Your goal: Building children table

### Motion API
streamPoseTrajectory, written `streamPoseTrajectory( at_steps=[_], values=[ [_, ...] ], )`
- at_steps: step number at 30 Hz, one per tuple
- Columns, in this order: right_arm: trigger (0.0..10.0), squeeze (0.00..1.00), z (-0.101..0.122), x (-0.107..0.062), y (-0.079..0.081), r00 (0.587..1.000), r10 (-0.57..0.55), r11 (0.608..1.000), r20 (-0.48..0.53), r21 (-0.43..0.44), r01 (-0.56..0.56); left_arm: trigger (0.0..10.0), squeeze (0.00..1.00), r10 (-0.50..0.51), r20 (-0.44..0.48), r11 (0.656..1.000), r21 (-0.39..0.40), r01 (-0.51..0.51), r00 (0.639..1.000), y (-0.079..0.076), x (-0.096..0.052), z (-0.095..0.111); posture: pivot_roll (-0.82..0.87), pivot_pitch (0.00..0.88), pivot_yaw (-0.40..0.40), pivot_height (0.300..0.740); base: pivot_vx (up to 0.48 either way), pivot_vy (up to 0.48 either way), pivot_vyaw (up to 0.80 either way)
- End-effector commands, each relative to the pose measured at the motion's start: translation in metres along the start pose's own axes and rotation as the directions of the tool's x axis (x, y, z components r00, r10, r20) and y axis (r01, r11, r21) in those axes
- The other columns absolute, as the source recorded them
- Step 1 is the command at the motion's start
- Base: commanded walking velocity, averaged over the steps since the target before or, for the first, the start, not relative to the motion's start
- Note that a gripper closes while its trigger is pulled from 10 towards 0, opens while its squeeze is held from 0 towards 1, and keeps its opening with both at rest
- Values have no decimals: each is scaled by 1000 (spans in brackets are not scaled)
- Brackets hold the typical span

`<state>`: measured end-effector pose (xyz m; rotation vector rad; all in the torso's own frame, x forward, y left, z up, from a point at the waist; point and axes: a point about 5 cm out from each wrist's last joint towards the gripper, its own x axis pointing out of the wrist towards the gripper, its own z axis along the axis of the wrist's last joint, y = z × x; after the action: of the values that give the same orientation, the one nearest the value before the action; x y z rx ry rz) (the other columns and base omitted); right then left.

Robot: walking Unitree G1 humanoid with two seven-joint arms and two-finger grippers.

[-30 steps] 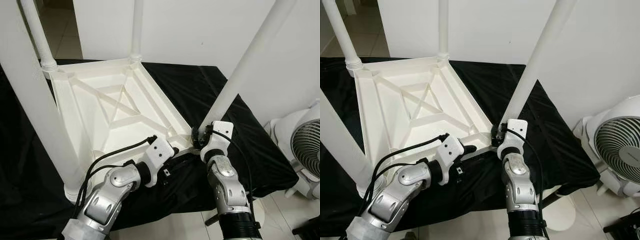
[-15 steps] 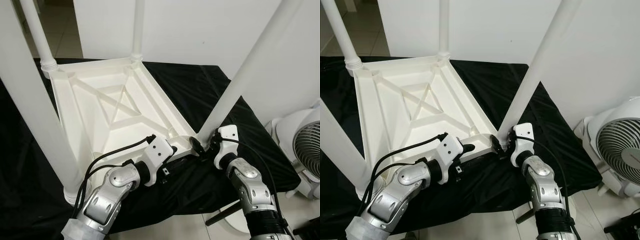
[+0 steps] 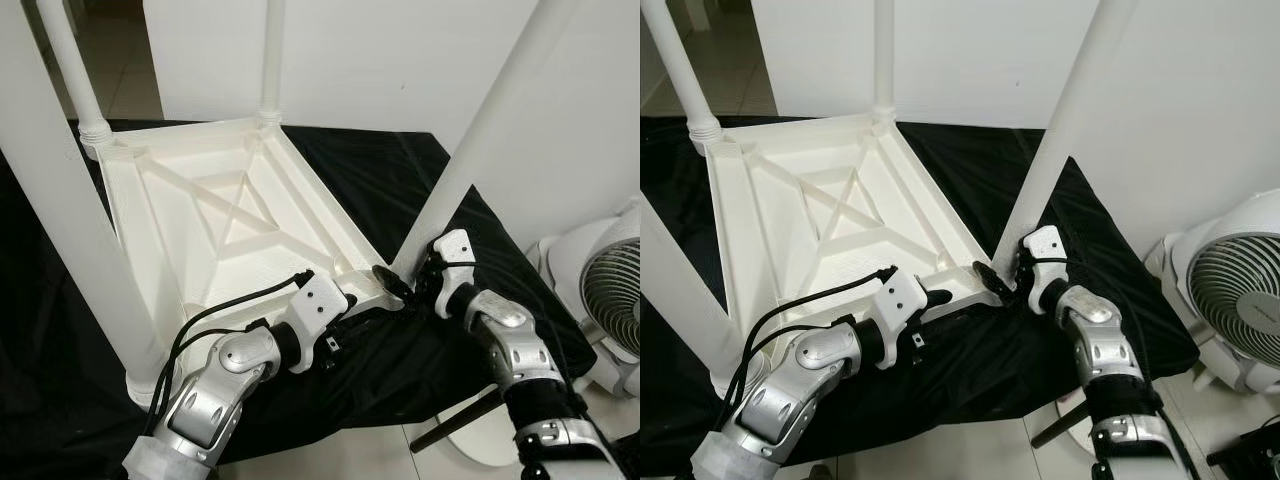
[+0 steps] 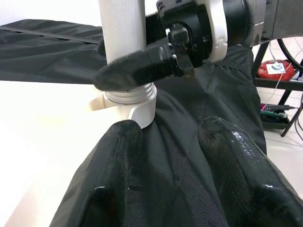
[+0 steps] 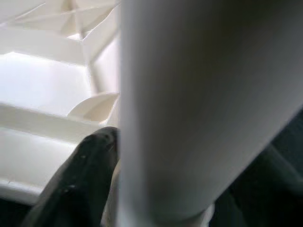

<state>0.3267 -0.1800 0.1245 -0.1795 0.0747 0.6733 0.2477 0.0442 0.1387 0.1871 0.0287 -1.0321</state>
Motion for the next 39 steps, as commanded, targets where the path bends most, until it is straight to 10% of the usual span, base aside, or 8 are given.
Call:
streamPoseTrajectory(
  at_steps=[1, 14, 16, 27, 36, 39],
  values=[
    [0, 0, -4, 2, 2, 998, 50, 999, -43, -17, -51, 10000, 0, -3, -11, 1000, 1, 3, 1000, -2, 1, -2, 124, 0, -116, 740, 0, 0, 0],
    [0, 0, -12, -1, -1, 997, 70, 997, -38, 26, -69, 10000, 0, 11, -10, 1000, -6, -11, 1000, -1, 0, -1, 118, 0, -116, 740, 0, 0, 0],
    [10000, 0, -15, -1, -6, 998, -1, 1000, -59, 28, 3, 10000, 0, 8, -10, 1000, -5, -8, 1000, 0, 0, -1, 113, 0, -112, 740, 0, 0, 0],
    [10000, 0, -19, 0, -15, 947, -306, 950, -98, 38, 311, 10000, 0, 4, -10, 1000, -11, -4, 1000, -1, 0, -1, 105, 0, -101, 740, 0, 0, 0],
    [10000, 0, -15, 9, 9, 873, -481, 865, -79, 123, 487, 10000, 0, 4, -16, 1000, -14, -4, 1000, -1, -3, -2, 103, 0, -95, 740, 0, 0, 0],
    [10000, 0, -15, 13, 25, 774, -627, 757, -91, 164, 633, 10000, 0, 3, -16, 1000, -19, -3, 1000, -3, -2, -2, 103, 0, -94, 740, 0, 0, 0]
  ],
)
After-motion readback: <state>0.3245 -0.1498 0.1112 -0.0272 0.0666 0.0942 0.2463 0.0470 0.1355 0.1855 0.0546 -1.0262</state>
